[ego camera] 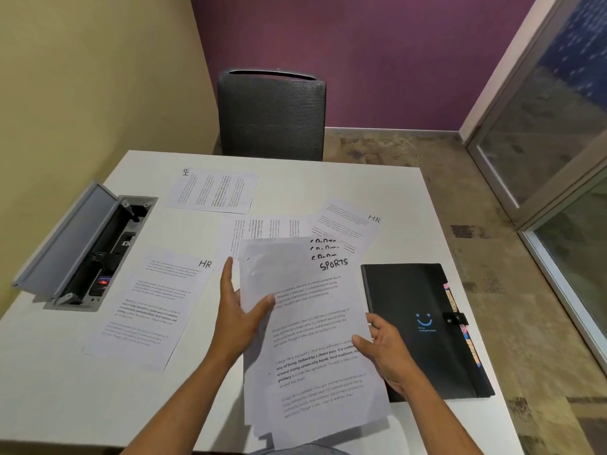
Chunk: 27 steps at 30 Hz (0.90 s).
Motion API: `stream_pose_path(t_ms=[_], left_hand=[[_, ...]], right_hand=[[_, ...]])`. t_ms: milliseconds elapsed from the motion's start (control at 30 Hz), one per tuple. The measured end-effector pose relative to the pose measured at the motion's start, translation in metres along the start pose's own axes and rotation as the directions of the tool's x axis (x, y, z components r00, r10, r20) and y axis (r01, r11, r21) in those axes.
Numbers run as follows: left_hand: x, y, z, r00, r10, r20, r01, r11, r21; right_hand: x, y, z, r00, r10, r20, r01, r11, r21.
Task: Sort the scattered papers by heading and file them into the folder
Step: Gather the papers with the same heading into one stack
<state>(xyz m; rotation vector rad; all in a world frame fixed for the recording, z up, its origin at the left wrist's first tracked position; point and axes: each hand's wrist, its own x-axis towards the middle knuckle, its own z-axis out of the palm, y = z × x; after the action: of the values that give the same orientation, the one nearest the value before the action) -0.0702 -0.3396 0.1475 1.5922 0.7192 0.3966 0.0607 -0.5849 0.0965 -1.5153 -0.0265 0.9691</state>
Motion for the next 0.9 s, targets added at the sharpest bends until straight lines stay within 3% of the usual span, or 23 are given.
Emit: stream_pose_path(t_ms=[167,433,600,767,900], left_hand=[[0.003,0.007,0.01,0.996,0.039,-0.077,-0.037,0.999,0.03],[-0.007,0.022,0.011,0.969,0.199,-0.143,-0.216,0.97,-0.115],[-0.022,-0.004,0.015,0.978,0.181,-0.101,-0.188,0.979,-0.072],[-0.034,-0.037,0.026,0.998,0.027,-0.057,-0.028,0.999,-0.023],[-0.04,-0.048,0.04,0.996,-0.018,-0.083,0.013,0.998,-0.057]], right_hand=[[0.001,-0.005,0.005,0.992,-0.09,-0.094,0.088,0.996,-0.022],[0.001,-0.023,0.019,0.92,-0.322,-0.221,0.298,0.945,-0.136],[0.003,-0.004,0.028,0.919,-0.309,-0.243,0.277,0.948,-0.157],[0.007,0.009,0.038,0.927,-0.261,-0.268,0.231,0.963,-0.139],[0.007,0.007,0.053,0.921,-0.254,-0.297,0.235,0.967,-0.099]])
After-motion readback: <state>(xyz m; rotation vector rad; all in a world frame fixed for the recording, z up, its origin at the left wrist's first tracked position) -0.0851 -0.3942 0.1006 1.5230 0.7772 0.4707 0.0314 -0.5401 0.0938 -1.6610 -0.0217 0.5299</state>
